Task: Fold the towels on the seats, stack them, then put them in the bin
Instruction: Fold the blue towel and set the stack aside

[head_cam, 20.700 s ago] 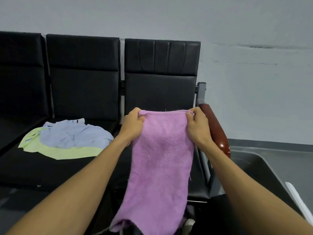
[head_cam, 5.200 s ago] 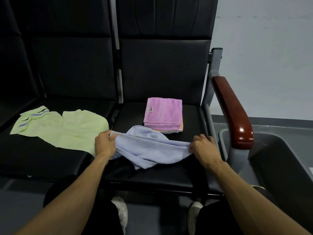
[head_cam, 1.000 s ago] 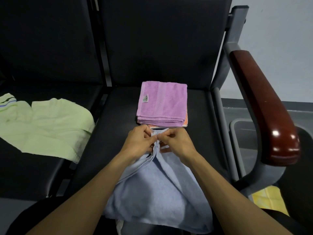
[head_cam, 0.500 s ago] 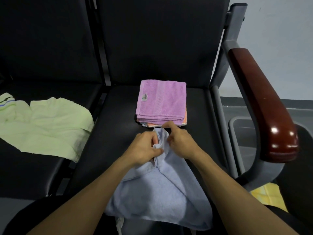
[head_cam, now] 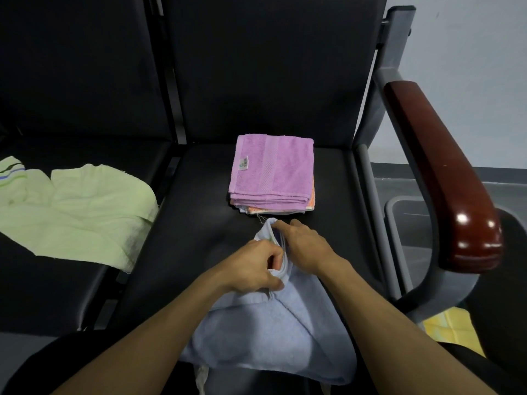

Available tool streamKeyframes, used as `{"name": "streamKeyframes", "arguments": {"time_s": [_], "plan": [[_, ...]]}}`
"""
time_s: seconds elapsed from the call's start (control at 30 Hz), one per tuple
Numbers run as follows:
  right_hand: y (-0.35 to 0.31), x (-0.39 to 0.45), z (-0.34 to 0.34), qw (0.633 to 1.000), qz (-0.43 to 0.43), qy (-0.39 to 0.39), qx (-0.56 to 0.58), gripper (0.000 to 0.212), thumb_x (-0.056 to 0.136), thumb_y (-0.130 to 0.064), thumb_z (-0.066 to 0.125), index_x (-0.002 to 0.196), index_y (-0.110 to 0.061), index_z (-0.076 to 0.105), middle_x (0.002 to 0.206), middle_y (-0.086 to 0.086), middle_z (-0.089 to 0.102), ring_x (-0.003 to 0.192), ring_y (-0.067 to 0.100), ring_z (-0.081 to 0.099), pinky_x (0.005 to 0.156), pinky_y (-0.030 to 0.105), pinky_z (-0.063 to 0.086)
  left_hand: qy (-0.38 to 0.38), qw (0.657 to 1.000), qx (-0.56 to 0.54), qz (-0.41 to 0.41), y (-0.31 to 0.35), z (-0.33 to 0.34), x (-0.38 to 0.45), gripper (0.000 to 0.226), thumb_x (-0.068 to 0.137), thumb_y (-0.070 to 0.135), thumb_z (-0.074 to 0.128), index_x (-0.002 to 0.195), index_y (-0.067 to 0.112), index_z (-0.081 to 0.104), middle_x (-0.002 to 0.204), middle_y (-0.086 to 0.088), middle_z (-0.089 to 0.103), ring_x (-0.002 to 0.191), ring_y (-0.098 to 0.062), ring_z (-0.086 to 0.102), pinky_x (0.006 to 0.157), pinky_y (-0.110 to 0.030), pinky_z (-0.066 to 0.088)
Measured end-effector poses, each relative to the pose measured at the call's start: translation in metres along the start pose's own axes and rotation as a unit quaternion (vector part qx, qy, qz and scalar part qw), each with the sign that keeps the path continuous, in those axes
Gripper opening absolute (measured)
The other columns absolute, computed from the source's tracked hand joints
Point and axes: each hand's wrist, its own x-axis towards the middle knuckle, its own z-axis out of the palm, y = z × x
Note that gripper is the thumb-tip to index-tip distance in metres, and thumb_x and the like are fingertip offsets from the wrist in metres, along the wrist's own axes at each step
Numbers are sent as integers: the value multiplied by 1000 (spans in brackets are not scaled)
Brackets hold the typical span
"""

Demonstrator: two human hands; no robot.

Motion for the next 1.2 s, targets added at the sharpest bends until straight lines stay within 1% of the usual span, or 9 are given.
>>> {"name": "streamKeyframes", "arguments": {"time_s": [0.17, 0.27, 0.4, 0.53, 0.67, 0.8, 0.93, 1.03, 1.2], "plan": [[8, -3, -6, 998, 32, 35, -48, 52, 99, -17, 49, 146, -33, 35, 129, 7, 45, 108, 33, 58, 80, 42, 45, -24, 1000, 3, 7, -2, -5, -4, 38, 68, 5, 75, 63, 19, 40, 61, 8, 36, 57, -10, 32, 51, -26, 28], [14, -4, -13, 992, 58, 104, -39, 40, 101, -23, 50, 140, -31, 47, 133, 5, 48, 110, 33, 59, 84, 43, 47, 23, 999, -1, -25, -15, -27, -6, 36, 66, 4, 75, 62, 18, 43, 61, 7, 40, 58, -11, 34, 54, -29, 30], [15, -8, -26, 982, 83, 172, -9, 22, 95, -34, 63, 114, -23, 68, 115, 3, 59, 99, 30, 61, 73, 33, 39, 169, 971, -132, -104, -44, -60, -5, 31, 72, 1, 80, 62, 16, 56, 61, -4, 55, 61, -17, 55, 61, -44, 57], [10, -6, -31, 984, 50, 166, 47, 25, 86, -43, 75, 83, -19, 70, 89, -4, 63, 77, 22, 59, 65, 32, 42, 283, 932, -160, -158, -58, -68, -4, 17, 80, 4, 79, 76, 9, 63, 73, -12, 64, 71, -24, 65, 67, -44, 62], [8, -4, -38, 973, 25, 144, 179, 25, 80, -36, 83, 63, -21, 71, 66, -5, 69, 64, 18, 64, 60, 30, 52, 306, 920, -162, -184, -60, -69, -5, 15, 84, 5, 76, 82, 9, 62, 81, -12, 67, 80, -26, 70, 67, -43, 63], [5, -4, -43, 953, 33, 158, 258, 14, 77, -23, 86, 68, -15, 79, 67, -5, 73, 65, 12, 69, 56, 17, 51, 311, 920, -149, -185, -57, -69, -4, 17, 84, 6, 77, 80, 11, 61, 82, -13, 69, 81, -28, 70, 72, -50, 63], [7, -6, -44, 934, 42, 181, 304, 12, 74, -17, 88, 69, -12, 78, 63, -6, 71, 56, 2, 62, 51, 11, 45, 318, 921, -134, -183, -54, -68, -3, 17, 84, 8, 77, 81, 13, 61, 82, -11, 69, 81, -27, 69, 77, -51, 61], [7, -6, -43, 929, 34, 196, 312, 13, 74, -16, 88, 72, -13, 75, 68, -3, 71, 56, 3, 59, 52, 11, 44, 326, 920, -127, -175, -51, -67, -2, 16, 85, 9, 76, 83, 13, 62, 80, -8, 68, 78, -23, 67, 75, -45, 60], [11, -3, -42, 931, 22, 204, 303, 19, 77, -13, 85, 91, -18, 72, 72, -4, 62, 61, 4, 54, 56, 7, 43, 338, 920, -115, -165, -47, -65, 1, 10, 88, 9, 75, 87, 15, 67, 79, -2, 66, 73, -11, 62, 62, -22, 47]]}}
